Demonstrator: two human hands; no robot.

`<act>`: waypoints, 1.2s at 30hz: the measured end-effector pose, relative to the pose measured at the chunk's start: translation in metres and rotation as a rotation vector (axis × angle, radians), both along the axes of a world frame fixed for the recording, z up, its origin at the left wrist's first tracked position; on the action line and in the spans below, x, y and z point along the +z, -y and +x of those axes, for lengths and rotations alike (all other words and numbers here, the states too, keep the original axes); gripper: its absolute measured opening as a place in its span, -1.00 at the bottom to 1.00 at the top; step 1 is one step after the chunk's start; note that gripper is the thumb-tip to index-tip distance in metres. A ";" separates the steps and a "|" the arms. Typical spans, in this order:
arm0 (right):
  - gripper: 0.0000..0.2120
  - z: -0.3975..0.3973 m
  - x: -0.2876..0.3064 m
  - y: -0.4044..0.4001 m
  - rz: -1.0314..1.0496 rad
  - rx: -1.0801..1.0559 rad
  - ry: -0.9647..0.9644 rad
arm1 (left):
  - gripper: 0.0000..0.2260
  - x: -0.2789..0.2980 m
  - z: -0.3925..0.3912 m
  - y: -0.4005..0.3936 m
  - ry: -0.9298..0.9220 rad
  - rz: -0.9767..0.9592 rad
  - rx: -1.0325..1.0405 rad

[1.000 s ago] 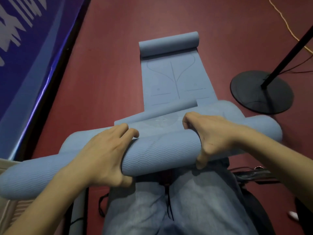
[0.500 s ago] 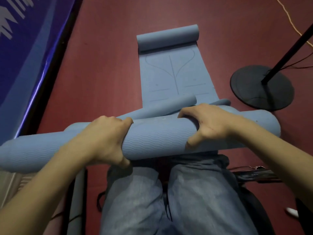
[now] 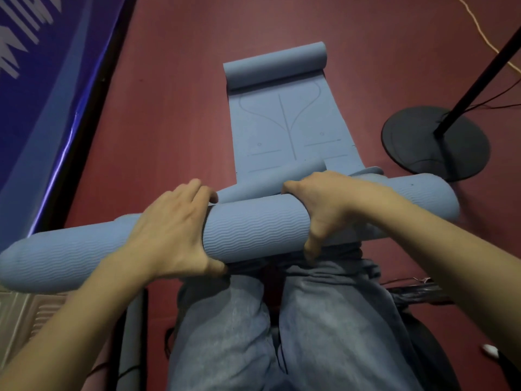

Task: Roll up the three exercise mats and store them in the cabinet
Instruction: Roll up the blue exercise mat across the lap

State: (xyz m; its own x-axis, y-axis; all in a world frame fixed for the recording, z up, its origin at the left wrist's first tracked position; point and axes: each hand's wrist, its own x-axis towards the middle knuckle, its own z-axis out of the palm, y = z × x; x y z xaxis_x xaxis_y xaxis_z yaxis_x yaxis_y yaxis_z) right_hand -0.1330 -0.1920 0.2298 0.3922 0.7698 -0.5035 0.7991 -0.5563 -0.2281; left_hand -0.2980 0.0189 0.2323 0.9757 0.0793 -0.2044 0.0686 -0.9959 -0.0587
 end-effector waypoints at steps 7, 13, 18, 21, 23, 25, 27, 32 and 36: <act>-0.19 0.016 0.004 -0.012 -0.045 -0.039 -0.210 | -0.01 -0.010 -0.006 0.013 -0.020 0.130 0.035; -0.18 0.002 -0.006 0.003 0.069 -0.116 -0.039 | -0.27 0.003 0.017 0.003 -0.104 0.176 -0.013; -0.08 -0.007 -0.017 0.003 0.148 -0.097 0.184 | -0.33 0.021 0.046 -0.007 -0.242 0.055 -0.001; -0.11 -0.005 -0.015 0.003 0.138 -0.112 0.171 | -0.33 0.019 0.051 -0.009 -0.274 0.031 0.015; -0.11 0.001 -0.006 -0.004 0.089 -0.111 0.139 | -0.29 0.013 0.047 -0.008 -0.236 0.025 0.060; -0.09 0.010 0.001 -0.014 0.033 -0.095 0.078 | -0.24 0.004 0.037 -0.005 -0.147 0.055 0.083; -0.12 0.019 0.005 -0.021 -0.002 -0.097 0.001 | -0.17 -0.007 0.026 0.000 0.001 0.121 0.076; -0.18 0.028 0.000 -0.025 -0.005 -0.067 -0.054 | -0.08 -0.024 0.014 0.006 0.149 0.137 0.118; -0.04 0.022 -0.010 -0.019 0.081 -0.080 0.007 | -0.23 -0.013 0.022 0.006 0.113 0.197 0.044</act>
State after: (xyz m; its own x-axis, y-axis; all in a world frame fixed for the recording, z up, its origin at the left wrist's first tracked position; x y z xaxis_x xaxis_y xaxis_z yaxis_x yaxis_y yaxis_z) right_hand -0.1108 -0.1734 0.2203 0.4573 0.7737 -0.4385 0.7543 -0.5987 -0.2696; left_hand -0.2764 0.0133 0.2193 0.9862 0.1498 -0.0708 0.1288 -0.9618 -0.2416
